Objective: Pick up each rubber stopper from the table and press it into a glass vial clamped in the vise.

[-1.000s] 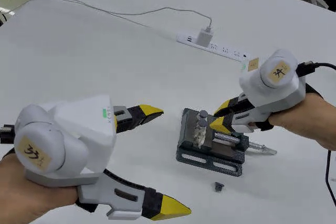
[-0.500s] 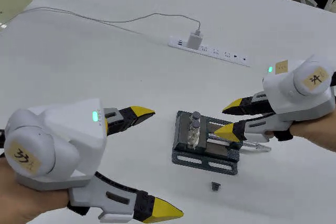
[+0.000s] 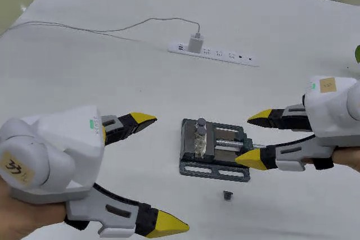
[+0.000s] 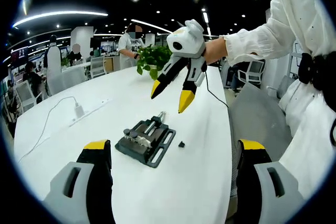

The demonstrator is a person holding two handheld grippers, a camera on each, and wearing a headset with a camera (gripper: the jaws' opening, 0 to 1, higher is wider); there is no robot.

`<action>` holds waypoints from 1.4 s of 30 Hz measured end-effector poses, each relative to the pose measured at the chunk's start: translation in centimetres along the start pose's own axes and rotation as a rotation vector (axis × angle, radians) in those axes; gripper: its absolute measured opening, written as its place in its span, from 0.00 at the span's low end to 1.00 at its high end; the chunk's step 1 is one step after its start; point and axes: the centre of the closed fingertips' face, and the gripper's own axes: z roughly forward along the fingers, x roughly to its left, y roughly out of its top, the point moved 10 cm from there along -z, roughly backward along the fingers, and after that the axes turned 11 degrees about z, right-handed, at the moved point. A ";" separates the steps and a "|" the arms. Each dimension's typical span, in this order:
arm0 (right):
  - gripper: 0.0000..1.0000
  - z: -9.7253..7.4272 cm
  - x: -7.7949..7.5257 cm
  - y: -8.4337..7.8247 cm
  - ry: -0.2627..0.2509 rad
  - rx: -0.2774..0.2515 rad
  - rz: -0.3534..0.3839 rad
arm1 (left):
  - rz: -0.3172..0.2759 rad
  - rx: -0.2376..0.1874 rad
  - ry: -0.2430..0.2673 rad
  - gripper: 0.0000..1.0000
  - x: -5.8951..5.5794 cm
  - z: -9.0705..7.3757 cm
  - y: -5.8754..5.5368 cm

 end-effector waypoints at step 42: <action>0.29 -0.6 1.0 -9.7 0.002 -0.050 -0.018 | 0.007 0.077 -0.096 0.99 -0.9 2.5 -0.1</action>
